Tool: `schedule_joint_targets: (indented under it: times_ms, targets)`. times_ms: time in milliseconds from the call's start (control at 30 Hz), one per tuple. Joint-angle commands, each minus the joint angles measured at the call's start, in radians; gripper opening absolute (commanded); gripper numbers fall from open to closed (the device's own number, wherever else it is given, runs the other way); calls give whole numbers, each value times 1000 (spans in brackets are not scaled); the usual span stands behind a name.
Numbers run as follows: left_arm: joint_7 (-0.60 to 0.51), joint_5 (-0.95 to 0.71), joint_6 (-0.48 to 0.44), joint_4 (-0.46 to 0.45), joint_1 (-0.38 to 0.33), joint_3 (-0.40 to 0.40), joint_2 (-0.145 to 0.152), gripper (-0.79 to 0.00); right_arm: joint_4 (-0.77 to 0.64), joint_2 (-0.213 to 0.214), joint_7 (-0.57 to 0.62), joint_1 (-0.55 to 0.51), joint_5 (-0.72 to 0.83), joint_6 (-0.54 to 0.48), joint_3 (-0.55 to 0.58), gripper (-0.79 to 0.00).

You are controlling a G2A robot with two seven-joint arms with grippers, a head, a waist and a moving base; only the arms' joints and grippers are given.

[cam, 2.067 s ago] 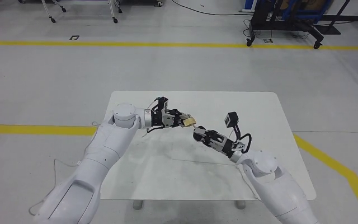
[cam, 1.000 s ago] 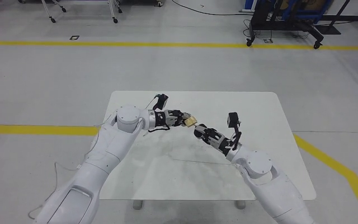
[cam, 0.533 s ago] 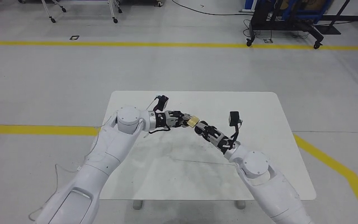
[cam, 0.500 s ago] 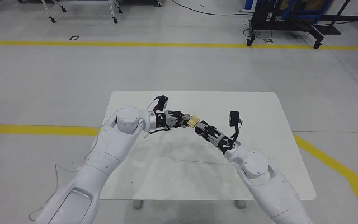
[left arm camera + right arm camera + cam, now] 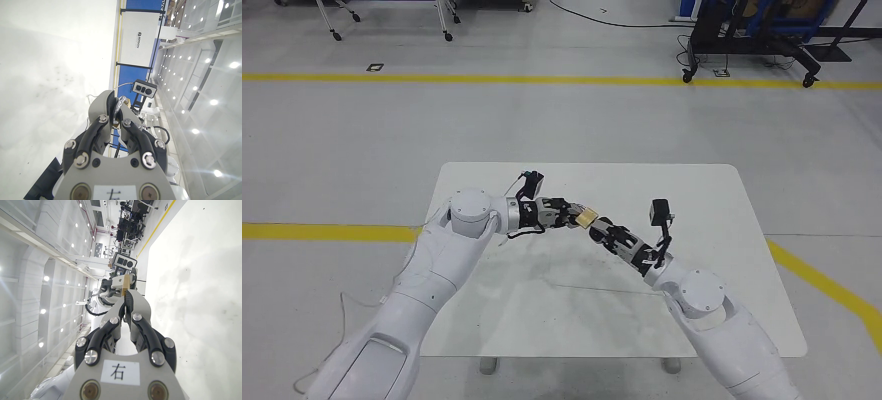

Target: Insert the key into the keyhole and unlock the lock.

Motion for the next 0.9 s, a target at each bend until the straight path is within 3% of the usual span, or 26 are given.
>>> schedule_joint_targets:
  times_ms: [0,67,567,867]
  targets:
    - [-1,-2,1,2,-1,-1,0,-785,-2,0,1,-2,1,-1,3,-779]
    - [-2,-1,1,3,-2,-1,0,-785,-5,0,4,-6,3,-5,6,-742]
    - [-4,0,7,11,-6,-4,0,-785,-8,-2,25,-15,14,-9,22,-717]
    - [-5,2,4,12,-6,-4,-1,-785,-10,-4,28,-19,14,-2,28,-659]
